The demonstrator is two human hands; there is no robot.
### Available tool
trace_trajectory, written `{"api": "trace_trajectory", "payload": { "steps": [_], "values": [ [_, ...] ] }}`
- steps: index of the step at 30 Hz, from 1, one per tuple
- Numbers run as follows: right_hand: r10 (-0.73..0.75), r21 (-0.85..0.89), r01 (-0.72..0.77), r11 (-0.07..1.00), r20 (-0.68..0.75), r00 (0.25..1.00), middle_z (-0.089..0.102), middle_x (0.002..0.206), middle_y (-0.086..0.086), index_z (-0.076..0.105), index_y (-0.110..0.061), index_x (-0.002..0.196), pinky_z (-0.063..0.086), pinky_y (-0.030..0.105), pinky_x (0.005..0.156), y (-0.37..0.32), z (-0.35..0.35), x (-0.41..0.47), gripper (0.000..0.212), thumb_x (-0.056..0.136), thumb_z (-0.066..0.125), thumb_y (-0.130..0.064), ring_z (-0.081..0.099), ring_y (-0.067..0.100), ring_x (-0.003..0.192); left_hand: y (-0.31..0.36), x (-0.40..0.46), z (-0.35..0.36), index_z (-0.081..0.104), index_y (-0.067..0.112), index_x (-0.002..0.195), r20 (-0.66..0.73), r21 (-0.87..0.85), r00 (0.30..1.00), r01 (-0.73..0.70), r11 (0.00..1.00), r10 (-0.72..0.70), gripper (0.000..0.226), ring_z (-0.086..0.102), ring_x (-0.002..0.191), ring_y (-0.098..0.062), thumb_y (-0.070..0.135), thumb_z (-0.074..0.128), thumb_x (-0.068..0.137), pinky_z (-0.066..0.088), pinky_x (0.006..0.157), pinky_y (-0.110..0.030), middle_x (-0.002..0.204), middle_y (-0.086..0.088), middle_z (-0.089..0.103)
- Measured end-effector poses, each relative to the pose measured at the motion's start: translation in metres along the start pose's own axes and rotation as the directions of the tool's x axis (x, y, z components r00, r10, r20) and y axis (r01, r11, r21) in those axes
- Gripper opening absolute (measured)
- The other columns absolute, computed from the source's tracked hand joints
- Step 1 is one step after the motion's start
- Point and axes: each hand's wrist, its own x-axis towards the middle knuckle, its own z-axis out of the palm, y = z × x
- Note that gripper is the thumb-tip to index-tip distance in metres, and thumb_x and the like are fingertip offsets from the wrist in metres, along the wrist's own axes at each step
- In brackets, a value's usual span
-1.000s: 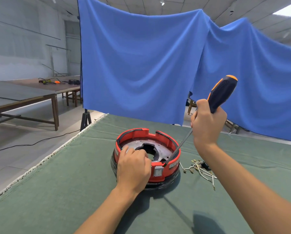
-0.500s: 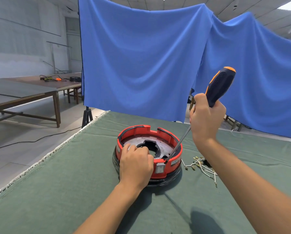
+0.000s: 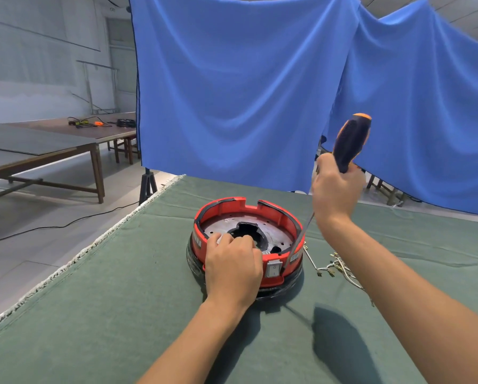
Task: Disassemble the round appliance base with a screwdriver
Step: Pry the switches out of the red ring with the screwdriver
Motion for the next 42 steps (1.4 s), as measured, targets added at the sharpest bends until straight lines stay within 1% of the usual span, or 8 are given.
{"api": "trace_trajectory", "payload": {
  "steps": [2,5,10,19,26,31,34,42],
  "values": [
    [-0.006,0.078,0.011,0.997,-0.061,0.998,0.028,0.050,0.000,0.034,-0.008,0.056,0.019,0.025,0.044,0.000,-0.012,0.002,0.025,0.067,0.054,-0.019,0.025,0.018,0.048,-0.001,0.000,0.001,0.054,0.015,0.051,0.001,0.014,1.000,0.004,1.000,-0.004,0.033,0.050,0.053,-0.023,0.021,0.033,0.076,0.049,0.075,-0.036,0.049,0.000,0.052],
    [0.071,0.236,-0.015,0.972,-0.229,0.971,0.029,0.039,-0.009,0.034,-0.016,0.055,0.019,0.017,0.038,0.003,-0.038,0.003,0.027,0.071,0.056,-0.015,0.027,0.013,0.034,-0.001,0.000,0.001,0.053,0.014,0.050,0.007,0.024,1.000,0.016,1.000,-0.016,0.033,0.050,0.052,-0.024,0.021,0.033,0.076,0.049,0.074,-0.035,0.048,-0.001,0.052],
    [0.284,0.322,-0.147,0.935,-0.435,0.854,0.031,0.035,-0.008,0.033,-0.017,0.062,0.017,0.018,0.038,0.027,-0.074,0.002,0.029,0.080,0.055,-0.016,0.032,0.014,0.030,0.000,-0.001,0.001,0.053,0.012,0.052,0.044,-0.008,0.999,0.028,1.000,-0.028,0.036,0.048,0.053,-0.025,0.021,0.030,0.078,0.047,0.076,-0.038,0.049,-0.003,0.051],
    [0.489,0.419,-0.280,0.864,-0.565,0.664,0.034,0.048,-0.001,0.035,-0.017,0.063,0.020,0.025,0.043,0.060,-0.091,-0.008,0.026,0.079,0.055,-0.022,0.033,0.015,0.033,0.000,-0.001,0.004,0.062,0.011,0.062,0.135,-0.008,0.988,0.076,0.997,-0.074,0.050,0.053,0.065,-0.025,0.027,0.019,0.080,0.036,0.084,-0.036,0.059,-0.005,0.059],
    [0.588,0.450,-0.382,0.807,-0.566,0.578,0.034,0.030,-0.008,0.045,-0.016,0.068,0.024,0.025,0.043,0.068,-0.095,-0.014,0.017,0.080,0.054,-0.023,0.032,0.013,0.029,0.001,0.000,0.006,0.063,0.013,0.064,0.158,0.017,0.985,0.067,0.998,-0.068,0.052,0.055,0.068,-0.022,0.028,0.016,0.080,0.031,0.089,-0.033,0.063,-0.003,0.062],
    [0.616,0.445,-0.428,0.787,-0.541,0.572,0.039,0.048,0.000,0.046,-0.016,0.067,0.022,0.020,0.037,0.072,-0.090,-0.007,0.017,0.080,0.055,-0.021,0.031,0.013,0.031,-0.001,0.001,0.007,0.062,0.012,0.061,0.152,0.002,0.986,0.065,0.998,-0.065,0.047,0.055,0.064,-0.022,0.025,0.022,0.082,0.028,0.090,-0.033,0.058,-0.003,0.060],
    [0.621,0.429,-0.449,0.784,-0.520,0.587,0.040,0.057,0.001,0.043,-0.016,0.064,0.023,0.023,0.042,0.074,-0.083,0.002,0.020,0.079,0.056,-0.020,0.033,0.017,0.040,-0.002,0.002,0.007,0.062,0.011,0.060,0.160,0.002,0.985,0.062,0.998,-0.061,0.039,0.056,0.063,-0.022,0.020,0.030,0.082,0.026,0.091,-0.032,0.057,-0.003,0.060],
    [0.624,0.298,-0.553,0.778,-0.461,0.631,0.046,0.057,-0.001,0.047,-0.014,0.065,0.029,0.027,0.046,0.084,-0.060,0.019,0.018,0.076,0.057,-0.024,0.039,0.019,0.047,-0.008,0.002,0.009,0.058,0.012,0.057,0.155,-0.040,0.988,0.025,0.999,-0.018,0.036,0.053,0.060,-0.021,0.015,0.033,0.082,0.027,0.092,-0.032,0.055,-0.002,0.058]
  ]
}}
